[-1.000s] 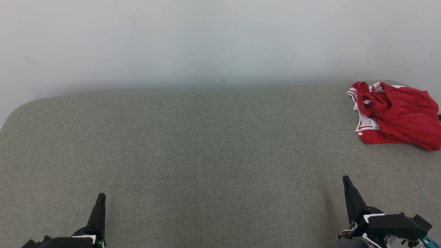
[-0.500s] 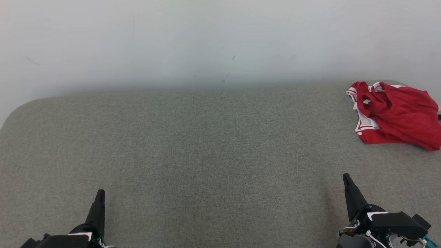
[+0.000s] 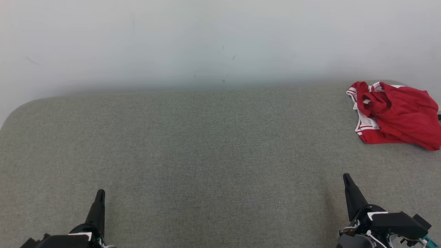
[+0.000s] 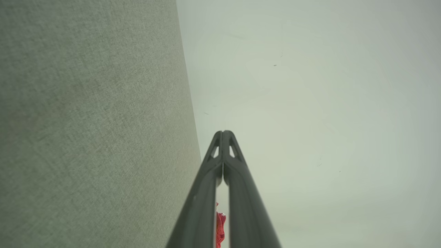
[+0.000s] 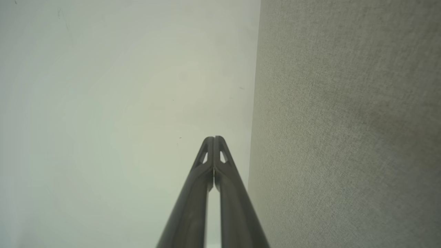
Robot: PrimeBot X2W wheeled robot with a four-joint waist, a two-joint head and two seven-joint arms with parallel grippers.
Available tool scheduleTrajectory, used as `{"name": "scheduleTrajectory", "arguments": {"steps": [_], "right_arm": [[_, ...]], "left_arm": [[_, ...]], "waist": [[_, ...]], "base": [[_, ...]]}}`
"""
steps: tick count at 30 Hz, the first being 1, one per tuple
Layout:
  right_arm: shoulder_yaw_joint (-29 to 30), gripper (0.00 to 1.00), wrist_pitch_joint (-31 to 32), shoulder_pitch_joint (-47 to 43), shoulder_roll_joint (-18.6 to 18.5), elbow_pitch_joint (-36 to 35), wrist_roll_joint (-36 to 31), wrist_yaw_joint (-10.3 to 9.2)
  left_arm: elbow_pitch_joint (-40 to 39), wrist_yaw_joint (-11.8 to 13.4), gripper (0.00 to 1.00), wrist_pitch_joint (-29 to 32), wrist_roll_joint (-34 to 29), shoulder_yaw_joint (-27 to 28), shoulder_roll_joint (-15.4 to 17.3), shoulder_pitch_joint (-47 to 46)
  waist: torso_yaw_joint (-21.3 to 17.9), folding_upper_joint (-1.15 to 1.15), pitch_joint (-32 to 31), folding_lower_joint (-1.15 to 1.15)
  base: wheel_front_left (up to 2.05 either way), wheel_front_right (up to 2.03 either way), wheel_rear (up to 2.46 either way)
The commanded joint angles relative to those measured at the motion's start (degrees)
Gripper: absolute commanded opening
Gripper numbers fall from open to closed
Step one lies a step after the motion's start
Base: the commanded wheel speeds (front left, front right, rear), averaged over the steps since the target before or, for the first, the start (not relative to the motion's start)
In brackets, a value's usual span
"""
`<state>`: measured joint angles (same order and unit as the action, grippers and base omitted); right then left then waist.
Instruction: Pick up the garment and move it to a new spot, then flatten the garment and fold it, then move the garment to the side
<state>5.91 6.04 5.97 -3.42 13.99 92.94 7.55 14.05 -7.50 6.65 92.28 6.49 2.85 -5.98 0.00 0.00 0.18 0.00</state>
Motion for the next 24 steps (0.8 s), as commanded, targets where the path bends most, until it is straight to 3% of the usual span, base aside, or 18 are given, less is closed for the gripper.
{"name": "scheduleTrajectory", "arguments": {"steps": [1, 24], "right_arm": [[0.1, 0.0, 0.2, 0.4, 0.1, 0.0, -0.1, -0.12], [0.3, 0.0, 0.4, 0.5, 0.3, 0.0, -0.2, -0.12]], "left_arm": [[0.1, -0.1, 0.0, 0.0, 0.3, 0.2, 0.0, -0.6], [0.1, -0.1, 0.0, 0.0, 0.3, 0.2, 0.0, -0.6]], "waist": [[0.0, 0.0, 0.0, 0.0], [0.0, 0.0, 0.0, 0.0]], "base": [[0.0, 0.0, 0.0], [0.0, 0.0, 0.0]]}}
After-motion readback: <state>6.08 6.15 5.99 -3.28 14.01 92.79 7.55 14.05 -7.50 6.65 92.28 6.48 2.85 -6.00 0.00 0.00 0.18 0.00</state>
